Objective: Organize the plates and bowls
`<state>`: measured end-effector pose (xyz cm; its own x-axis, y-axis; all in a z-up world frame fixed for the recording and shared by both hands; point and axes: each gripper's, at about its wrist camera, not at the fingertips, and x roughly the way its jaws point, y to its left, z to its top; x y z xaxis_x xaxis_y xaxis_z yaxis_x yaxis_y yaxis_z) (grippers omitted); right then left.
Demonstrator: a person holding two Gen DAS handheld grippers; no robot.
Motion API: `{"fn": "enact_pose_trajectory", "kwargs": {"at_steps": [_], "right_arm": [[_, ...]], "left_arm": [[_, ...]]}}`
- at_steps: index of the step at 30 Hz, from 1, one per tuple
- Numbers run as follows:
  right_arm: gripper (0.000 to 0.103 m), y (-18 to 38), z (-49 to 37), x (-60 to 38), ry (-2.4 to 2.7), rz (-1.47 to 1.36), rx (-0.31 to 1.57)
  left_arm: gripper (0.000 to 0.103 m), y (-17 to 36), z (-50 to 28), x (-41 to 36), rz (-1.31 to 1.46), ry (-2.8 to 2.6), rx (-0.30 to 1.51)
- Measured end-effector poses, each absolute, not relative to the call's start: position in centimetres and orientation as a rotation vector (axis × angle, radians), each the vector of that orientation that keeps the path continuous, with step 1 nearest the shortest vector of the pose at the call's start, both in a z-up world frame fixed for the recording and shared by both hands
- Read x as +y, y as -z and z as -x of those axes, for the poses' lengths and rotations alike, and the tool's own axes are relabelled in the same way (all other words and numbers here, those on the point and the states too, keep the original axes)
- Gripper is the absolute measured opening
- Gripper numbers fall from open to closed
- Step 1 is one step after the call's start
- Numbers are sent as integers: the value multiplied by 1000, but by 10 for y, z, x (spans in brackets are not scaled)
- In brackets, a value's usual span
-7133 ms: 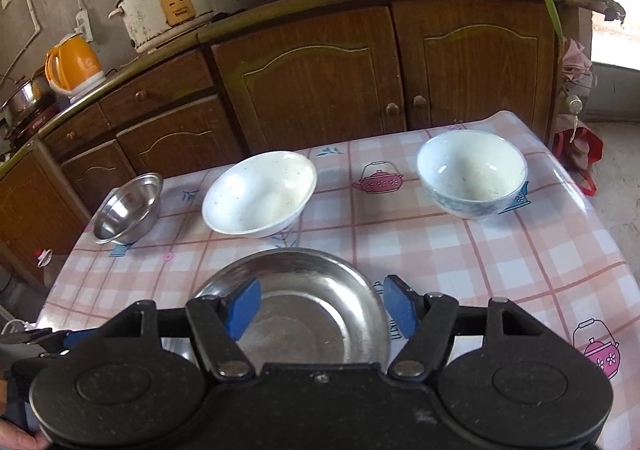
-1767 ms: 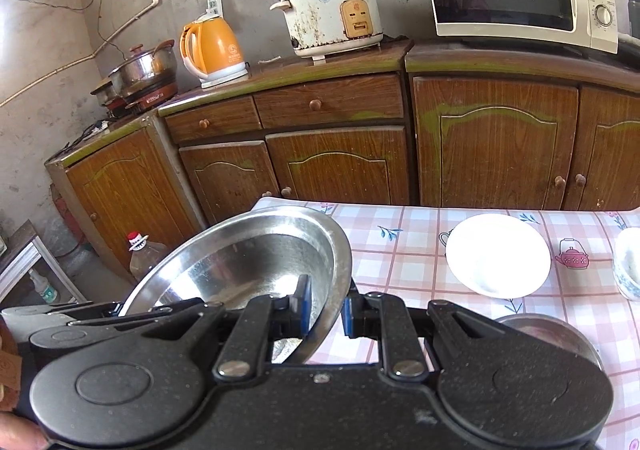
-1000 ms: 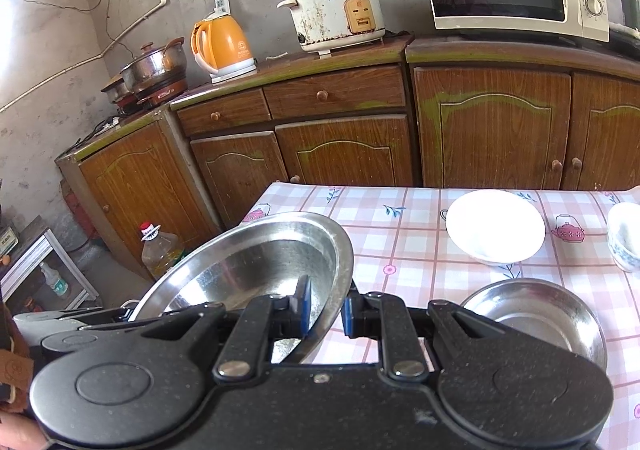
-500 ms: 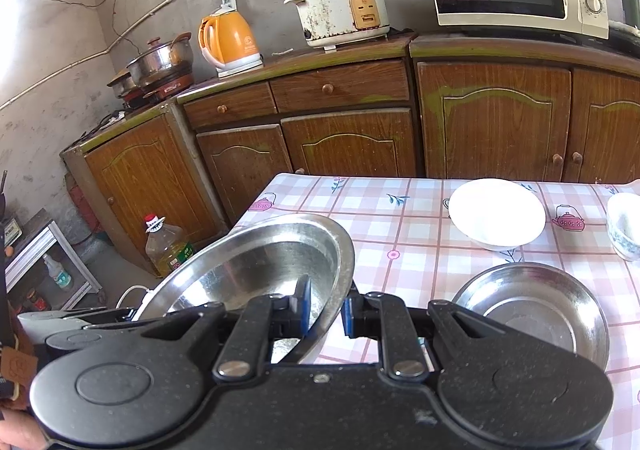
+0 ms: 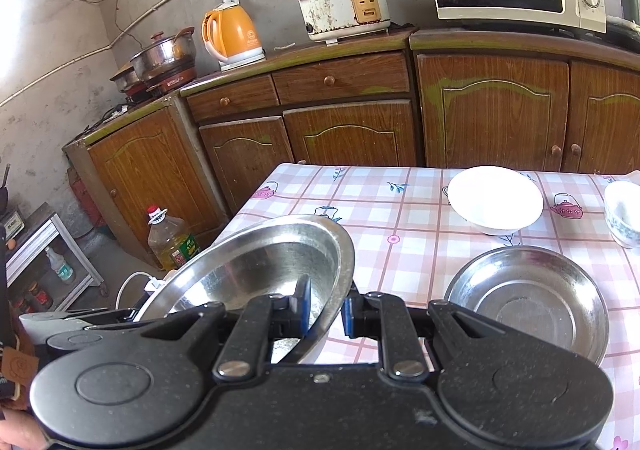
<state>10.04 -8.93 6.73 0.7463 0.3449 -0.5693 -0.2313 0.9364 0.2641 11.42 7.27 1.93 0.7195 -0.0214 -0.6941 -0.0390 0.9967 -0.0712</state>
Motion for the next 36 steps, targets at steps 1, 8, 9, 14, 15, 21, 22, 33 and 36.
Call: {"fn": "enact_pose_trajectory", "kwargs": {"at_steps": [1,8,9,14,15,21,22,33,36], "right_arm": [[21,-67,-100,-89,-318,-181,657],[21,-64,-88,-95,-320,-182,653],[21,-63,-86,-96,-319,-182,652],[21,-62,-78,-100,-320,-177,647],[21,-62,-77,-101,-322,-179,646],[21,-63,-70,-106,-326,-184,641],[21,-62,-68,-107,-327,-183,640],[22,-57,-55,-119,-322,-192,639],[22,-57,-49,-121,-314,-190,635]], "left_arm": [[36,-19,-113,73,84,-10,768],[36,-17,-104,67,73,-6,764],[37,-17,-103,66,74,-4,765],[37,-16,-97,63,75,-4,763],[37,-16,-95,62,76,-7,760],[37,-14,-88,59,84,3,757],[37,-14,-87,58,84,5,757],[37,-8,-76,48,77,25,758],[38,-7,-74,46,79,33,759]]}}
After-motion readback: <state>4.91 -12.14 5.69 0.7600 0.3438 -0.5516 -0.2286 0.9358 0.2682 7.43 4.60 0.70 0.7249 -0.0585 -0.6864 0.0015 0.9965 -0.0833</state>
